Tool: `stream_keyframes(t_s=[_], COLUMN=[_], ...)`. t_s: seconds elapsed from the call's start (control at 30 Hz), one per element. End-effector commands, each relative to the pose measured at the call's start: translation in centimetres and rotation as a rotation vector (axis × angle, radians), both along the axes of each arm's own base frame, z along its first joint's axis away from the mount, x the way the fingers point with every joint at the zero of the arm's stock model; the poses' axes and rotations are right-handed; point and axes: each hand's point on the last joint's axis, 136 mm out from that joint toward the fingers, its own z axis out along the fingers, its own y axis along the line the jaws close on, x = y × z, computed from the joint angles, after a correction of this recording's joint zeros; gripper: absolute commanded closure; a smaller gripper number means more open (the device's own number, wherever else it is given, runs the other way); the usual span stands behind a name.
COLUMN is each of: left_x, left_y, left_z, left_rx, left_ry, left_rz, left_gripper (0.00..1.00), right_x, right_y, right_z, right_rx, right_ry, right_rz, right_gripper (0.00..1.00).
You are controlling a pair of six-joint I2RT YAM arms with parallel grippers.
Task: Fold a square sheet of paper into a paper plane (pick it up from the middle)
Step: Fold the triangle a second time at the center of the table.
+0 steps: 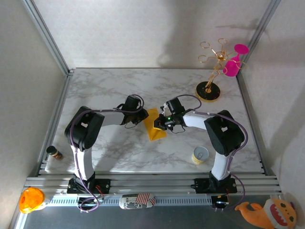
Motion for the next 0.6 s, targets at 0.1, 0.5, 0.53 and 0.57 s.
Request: stream_keyframes(t_s=[0.1,0.5,0.53,0.57], left_x=[-1.2,-1.5,-1.5,-1.5], left_y=[1.1,1.1,1.1,1.0], left_z=[-2.6,-2.9,-2.9,-2.9], left_rx=[0.046,0.043,0.043,0.042], left_ry=[0.057,0.065,0.065,0.066], left_rz=[-0.001,-0.002,-0.003,-0.002], left_gripper=[0.83,0.83,0.83,0.83], right_x=[0.8,1.0,1.0,1.0], right_y=[1.5,1.8,1.9,1.9], right_z=[0.1,-1.2,-1.2,-1.2], right_rx=[-0.008,-0.066,-0.065,-0.065], right_ry=[-0.029,-0.030,-0.028,-0.028], right_rz=[0.006,0.004,0.006,0.007], right_gripper=[1.00,1.00,1.00,1.00])
